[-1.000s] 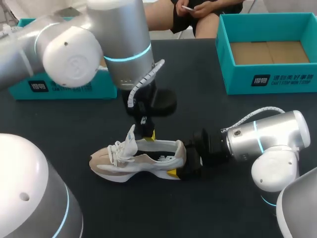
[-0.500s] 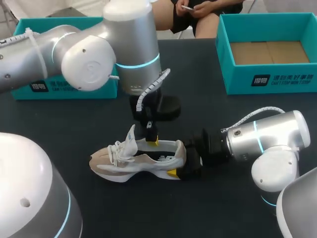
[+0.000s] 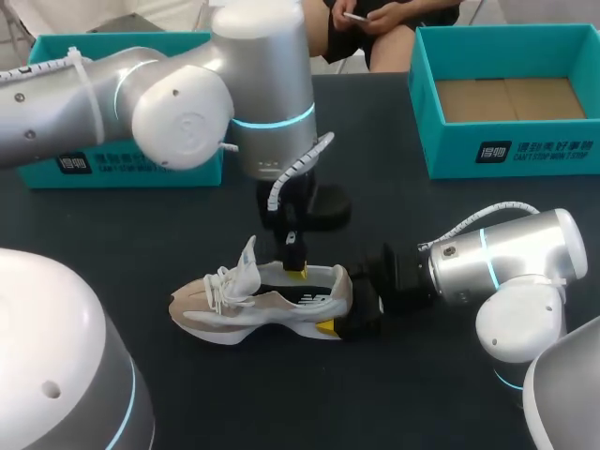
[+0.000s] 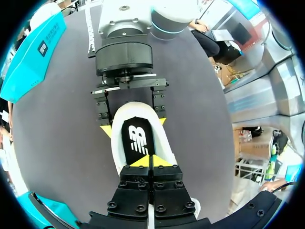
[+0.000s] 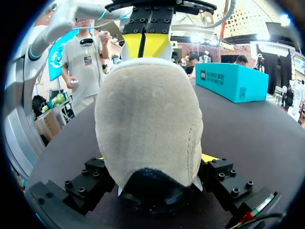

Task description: Take the shoe out of the shoebox, open the shoe tongue, remove and reinsert the insole, then place the shoe into the shoebox

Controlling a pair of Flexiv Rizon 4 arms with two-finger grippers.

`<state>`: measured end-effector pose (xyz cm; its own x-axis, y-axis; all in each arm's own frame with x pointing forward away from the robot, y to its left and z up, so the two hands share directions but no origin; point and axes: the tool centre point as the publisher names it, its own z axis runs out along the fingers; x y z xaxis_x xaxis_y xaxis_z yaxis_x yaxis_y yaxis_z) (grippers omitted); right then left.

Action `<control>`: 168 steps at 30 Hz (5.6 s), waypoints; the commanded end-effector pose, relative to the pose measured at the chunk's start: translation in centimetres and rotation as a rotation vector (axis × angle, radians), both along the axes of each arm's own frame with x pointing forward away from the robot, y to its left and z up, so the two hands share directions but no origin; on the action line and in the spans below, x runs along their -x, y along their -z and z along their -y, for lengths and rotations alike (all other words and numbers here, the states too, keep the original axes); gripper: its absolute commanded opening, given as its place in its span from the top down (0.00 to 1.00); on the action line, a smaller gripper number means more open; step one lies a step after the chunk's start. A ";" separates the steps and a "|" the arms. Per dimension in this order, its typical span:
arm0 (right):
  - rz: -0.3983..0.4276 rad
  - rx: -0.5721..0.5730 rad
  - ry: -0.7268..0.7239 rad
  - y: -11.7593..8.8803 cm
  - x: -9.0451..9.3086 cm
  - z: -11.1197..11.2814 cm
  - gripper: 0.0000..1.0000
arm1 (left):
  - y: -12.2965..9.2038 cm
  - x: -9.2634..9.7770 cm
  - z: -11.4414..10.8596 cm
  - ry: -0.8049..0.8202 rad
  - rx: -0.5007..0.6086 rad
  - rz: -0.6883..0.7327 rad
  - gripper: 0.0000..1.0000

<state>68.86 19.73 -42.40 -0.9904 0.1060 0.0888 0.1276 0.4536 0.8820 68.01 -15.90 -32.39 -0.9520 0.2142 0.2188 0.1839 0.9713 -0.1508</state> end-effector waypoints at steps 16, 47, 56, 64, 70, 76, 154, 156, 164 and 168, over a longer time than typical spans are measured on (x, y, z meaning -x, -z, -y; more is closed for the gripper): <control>-0.001 0.004 0.002 0.4 0.0 -0.4 1.00 | 5.1 2.0 0.0 0.009 -0.017 -0.020 1.00; -0.001 0.004 0.002 0.4 0.0 -0.4 1.00 | 8.2 2.8 -1.0 0.005 -0.016 0.048 0.62; -0.001 0.004 0.002 0.4 0.0 -0.4 1.00 | 9.4 1.7 -1.6 -0.027 0.003 0.156 0.52; -0.001 0.004 0.002 0.4 0.0 -0.4 1.00 | 10.8 0.5 -1.6 -0.014 -0.013 0.163 0.60; -0.001 0.004 0.002 0.4 0.0 -0.4 1.00 | 11.5 0.4 -1.7 -0.014 -0.011 0.154 1.00; -0.001 0.004 0.002 0.4 0.0 -0.4 1.00 | 10.1 0.6 -2.9 -0.041 -0.030 0.121 1.00; -0.001 0.004 0.002 0.4 0.0 -0.4 1.00 | -1.6 2.0 1.1 0.035 0.212 0.331 0.57; -0.001 0.004 0.002 0.4 0.0 -0.4 1.00 | -1.4 1.9 1.1 0.016 0.210 0.356 0.58; -0.001 0.004 0.002 0.4 0.0 -0.4 1.00 | -0.7 0.9 0.9 -0.062 0.272 0.427 0.58; -0.001 0.004 0.002 0.4 0.0 -0.4 1.00 | -0.2 0.6 1.0 -0.083 0.274 0.436 0.59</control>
<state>68.85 19.79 -42.43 -0.9904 0.1057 0.0887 0.1274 0.4530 0.8824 67.58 -17.28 -31.47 -0.9638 0.1391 -0.2277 0.2074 0.9273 -0.3116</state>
